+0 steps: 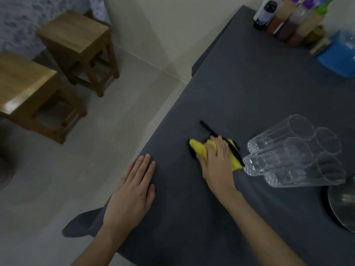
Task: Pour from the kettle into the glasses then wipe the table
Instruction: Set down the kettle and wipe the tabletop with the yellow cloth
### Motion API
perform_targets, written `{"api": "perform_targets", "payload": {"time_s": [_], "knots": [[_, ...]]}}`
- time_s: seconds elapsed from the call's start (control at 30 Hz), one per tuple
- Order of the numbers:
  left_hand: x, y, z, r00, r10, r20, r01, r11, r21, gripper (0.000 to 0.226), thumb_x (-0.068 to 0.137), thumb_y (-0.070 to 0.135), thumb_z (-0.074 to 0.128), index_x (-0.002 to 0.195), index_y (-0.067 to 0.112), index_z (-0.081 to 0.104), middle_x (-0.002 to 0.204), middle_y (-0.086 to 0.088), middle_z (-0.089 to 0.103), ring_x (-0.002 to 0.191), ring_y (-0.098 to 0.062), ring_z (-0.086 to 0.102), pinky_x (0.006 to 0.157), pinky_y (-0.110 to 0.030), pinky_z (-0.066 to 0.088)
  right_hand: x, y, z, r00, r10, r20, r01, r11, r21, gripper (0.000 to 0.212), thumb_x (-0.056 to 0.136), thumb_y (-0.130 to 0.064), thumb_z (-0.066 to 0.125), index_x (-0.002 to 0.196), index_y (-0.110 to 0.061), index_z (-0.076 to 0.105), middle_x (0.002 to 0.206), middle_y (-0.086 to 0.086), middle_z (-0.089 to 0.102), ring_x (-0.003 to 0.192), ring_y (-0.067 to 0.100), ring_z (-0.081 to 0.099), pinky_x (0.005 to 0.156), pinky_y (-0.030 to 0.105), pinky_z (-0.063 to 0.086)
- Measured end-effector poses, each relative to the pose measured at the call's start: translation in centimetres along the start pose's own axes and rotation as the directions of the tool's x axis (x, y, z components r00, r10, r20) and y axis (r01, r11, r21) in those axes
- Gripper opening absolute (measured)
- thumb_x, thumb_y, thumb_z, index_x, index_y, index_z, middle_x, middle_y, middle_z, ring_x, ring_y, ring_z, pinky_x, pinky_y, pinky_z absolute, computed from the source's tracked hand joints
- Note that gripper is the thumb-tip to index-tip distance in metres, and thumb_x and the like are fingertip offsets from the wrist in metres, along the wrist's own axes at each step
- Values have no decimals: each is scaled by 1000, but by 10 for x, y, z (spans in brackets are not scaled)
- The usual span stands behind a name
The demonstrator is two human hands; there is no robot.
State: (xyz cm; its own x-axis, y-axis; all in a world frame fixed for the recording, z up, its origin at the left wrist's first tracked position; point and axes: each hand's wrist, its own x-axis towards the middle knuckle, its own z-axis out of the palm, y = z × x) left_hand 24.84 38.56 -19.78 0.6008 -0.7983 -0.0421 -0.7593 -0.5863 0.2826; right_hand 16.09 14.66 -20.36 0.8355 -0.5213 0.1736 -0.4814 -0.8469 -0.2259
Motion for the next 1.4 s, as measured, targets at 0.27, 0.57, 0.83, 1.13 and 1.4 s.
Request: {"api": "perform_targets", "payload": {"time_s": [0.27,0.57,0.83,1.13,1.4], "knots": [[0,-1,0,1000,5,-13,-5,1000,-2,56,98,37,30,148,14,24,157,-5,16,146,-16,6,119,-32,-1,32,-40,15,996,29,84,-17,990,-141,42,96,-37,31,116,-6,50,129,19,51,133,40,36,114,50,23],[0,4,-6,1000,12,-13,-12,1000,6,56,97,35,29,147,10,28,156,-7,21,145,-16,11,119,-33,3,-135,4,-27,863,-489,125,482,872,88,21,87,-11,57,107,-12,52,134,16,53,135,35,41,110,50,35],[-2,6,-6,999,25,-21,-23,997,77,55,100,35,22,148,9,23,157,-10,16,146,-19,9,119,-30,-4,-224,129,-82,995,49,85,-46,998,-35,33,97,-33,44,114,-7,54,134,18,51,137,31,34,114,45,27],[-7,19,4,996,-85,5,84,991,103,56,99,31,17,148,4,20,156,-15,18,145,-26,14,118,-43,15,-182,11,-44,975,220,27,-219,975,-40,33,85,-32,60,110,-12,53,134,21,51,129,44,42,110,53,26],[-42,84,9,996,43,73,-35,993,-116,58,98,34,26,146,2,25,156,-14,19,144,-23,13,118,-35,7,-207,11,-56,961,-164,222,162,986,28,35,92,-43,51,120,-22,53,151,11,37,145,31,23,117,48,24]]}}
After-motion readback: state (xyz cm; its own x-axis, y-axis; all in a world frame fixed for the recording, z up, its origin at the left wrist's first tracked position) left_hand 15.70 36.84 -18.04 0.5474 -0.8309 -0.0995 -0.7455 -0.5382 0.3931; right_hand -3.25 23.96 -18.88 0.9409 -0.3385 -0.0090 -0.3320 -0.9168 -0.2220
